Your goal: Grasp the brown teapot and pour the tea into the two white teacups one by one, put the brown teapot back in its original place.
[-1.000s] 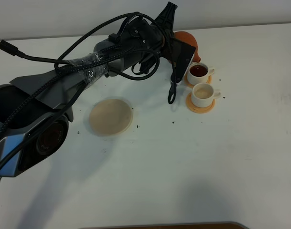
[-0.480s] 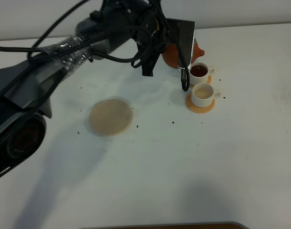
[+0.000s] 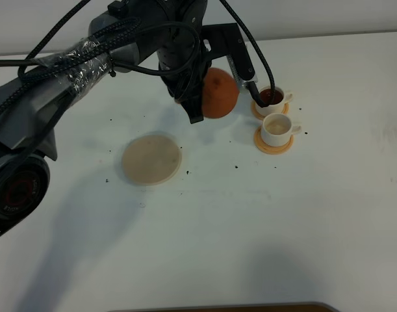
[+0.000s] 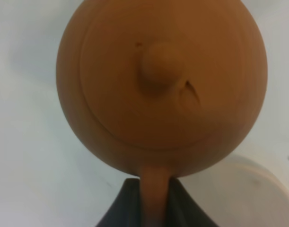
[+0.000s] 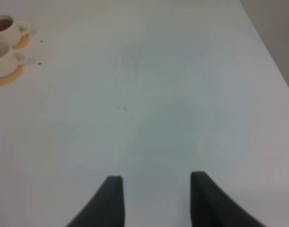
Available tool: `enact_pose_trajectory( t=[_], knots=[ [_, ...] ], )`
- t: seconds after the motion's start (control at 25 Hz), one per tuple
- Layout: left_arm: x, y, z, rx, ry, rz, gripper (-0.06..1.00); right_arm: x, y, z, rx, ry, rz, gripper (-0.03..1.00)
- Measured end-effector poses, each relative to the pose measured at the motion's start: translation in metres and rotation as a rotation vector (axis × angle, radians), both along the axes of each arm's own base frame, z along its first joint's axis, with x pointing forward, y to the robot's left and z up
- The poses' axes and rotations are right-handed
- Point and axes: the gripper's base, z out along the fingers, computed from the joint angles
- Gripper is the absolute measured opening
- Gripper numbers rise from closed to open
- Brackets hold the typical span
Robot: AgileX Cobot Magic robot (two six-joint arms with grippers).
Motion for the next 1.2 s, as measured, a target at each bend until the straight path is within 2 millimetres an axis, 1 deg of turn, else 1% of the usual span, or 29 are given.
enact_pose_trajectory(
  t=[0.24,0.32,0.4,0.64,0.8,1.04,1.2],
  knots=[
    [0.002,-0.002,-0.028,-0.001,0.071,0.098,0.14,0.000,0.000,0.000,0.000,0.000,0.000,0.36],
    [0.002,-0.004,-0.031,-0.018,0.082,0.094,0.14,0.000,0.000,0.000,0.000,0.000,0.000,0.36],
    [0.001,-0.007,-0.032,-0.034,0.093,0.057,0.14,0.000,0.000,0.000,0.000,0.000,0.000,0.36],
    [-0.004,-0.013,-0.021,-0.078,0.107,-0.083,0.14,0.000,0.000,0.000,0.000,0.000,0.000,0.36],
    [-0.002,-0.015,-0.019,-0.059,0.081,-0.171,0.14,0.000,0.000,0.000,0.000,0.000,0.000,0.36],
    [0.007,-0.016,-0.016,0.017,-0.047,-0.300,0.14,0.000,0.000,0.000,0.001,0.000,-0.001,0.36],
    [0.010,-0.022,-0.019,0.101,-0.124,-0.408,0.14,0.000,0.000,0.000,0.001,0.000,-0.001,0.36]
  ],
)
